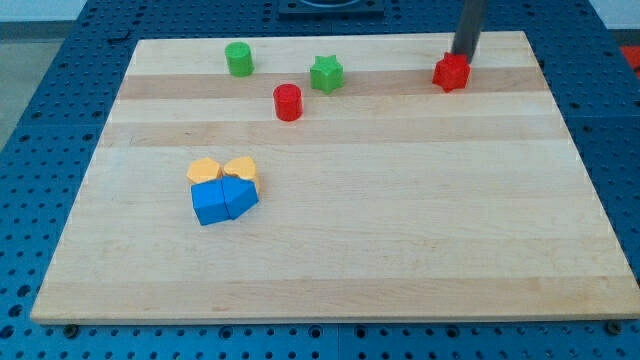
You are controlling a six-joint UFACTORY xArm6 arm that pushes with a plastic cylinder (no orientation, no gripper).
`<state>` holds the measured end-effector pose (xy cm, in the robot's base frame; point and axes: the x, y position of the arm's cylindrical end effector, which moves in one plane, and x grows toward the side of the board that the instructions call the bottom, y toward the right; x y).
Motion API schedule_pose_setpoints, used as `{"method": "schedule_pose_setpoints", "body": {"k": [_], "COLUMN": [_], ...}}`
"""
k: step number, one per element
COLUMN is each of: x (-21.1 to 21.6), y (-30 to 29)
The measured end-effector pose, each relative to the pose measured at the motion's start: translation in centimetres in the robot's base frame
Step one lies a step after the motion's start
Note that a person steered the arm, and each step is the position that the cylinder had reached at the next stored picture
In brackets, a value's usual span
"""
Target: Slide the red star to the right side of the red circle
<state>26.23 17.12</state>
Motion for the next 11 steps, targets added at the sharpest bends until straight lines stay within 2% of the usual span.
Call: {"method": "schedule_pose_setpoints", "body": {"k": [1,2,6,7,8,11], "x": [3.4,4.4,3.4,5.7,7.5,8.0], "y": [-4.1,-6.1,5.6,6.1,1.7,-18.2]}}
